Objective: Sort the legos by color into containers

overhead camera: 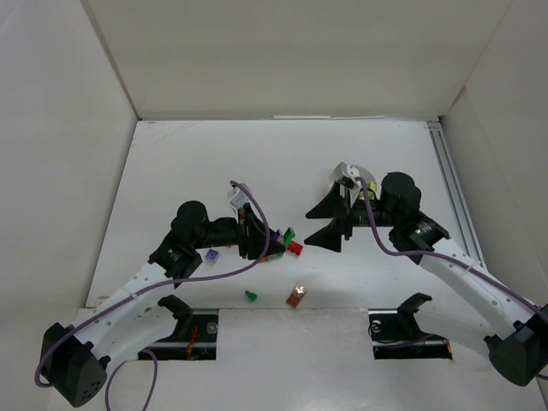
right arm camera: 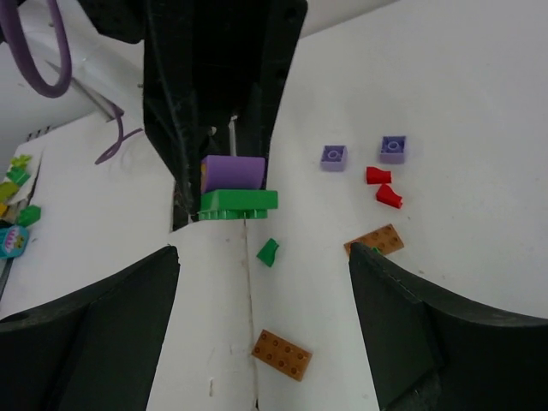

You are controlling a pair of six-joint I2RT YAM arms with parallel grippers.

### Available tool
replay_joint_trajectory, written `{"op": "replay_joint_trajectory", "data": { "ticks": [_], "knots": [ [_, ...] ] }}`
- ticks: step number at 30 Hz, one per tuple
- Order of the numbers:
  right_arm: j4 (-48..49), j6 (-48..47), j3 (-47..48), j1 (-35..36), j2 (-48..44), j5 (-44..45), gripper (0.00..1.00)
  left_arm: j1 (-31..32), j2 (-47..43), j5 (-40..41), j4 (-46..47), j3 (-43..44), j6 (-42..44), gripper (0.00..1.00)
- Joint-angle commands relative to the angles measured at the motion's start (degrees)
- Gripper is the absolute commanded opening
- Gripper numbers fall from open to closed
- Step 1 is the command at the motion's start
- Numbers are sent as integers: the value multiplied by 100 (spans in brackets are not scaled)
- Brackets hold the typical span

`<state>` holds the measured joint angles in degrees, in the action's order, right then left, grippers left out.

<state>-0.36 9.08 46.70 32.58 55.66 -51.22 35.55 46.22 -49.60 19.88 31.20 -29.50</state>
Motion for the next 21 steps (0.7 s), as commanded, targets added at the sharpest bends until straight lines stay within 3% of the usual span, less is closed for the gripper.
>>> {"op": "replay_joint_trajectory", "data": {
  "ticks": [1,17,21],
  "knots": [
    [546,32,314,152,94,-353,85,22,19,-331,438,106,190,0],
    [801,322,735,653,877,-222,81,128,72,-216,438,264,190,0],
    [914,515,736,653,999,-169,75,128,177,-164,438,325,243,0]
  ]
}}
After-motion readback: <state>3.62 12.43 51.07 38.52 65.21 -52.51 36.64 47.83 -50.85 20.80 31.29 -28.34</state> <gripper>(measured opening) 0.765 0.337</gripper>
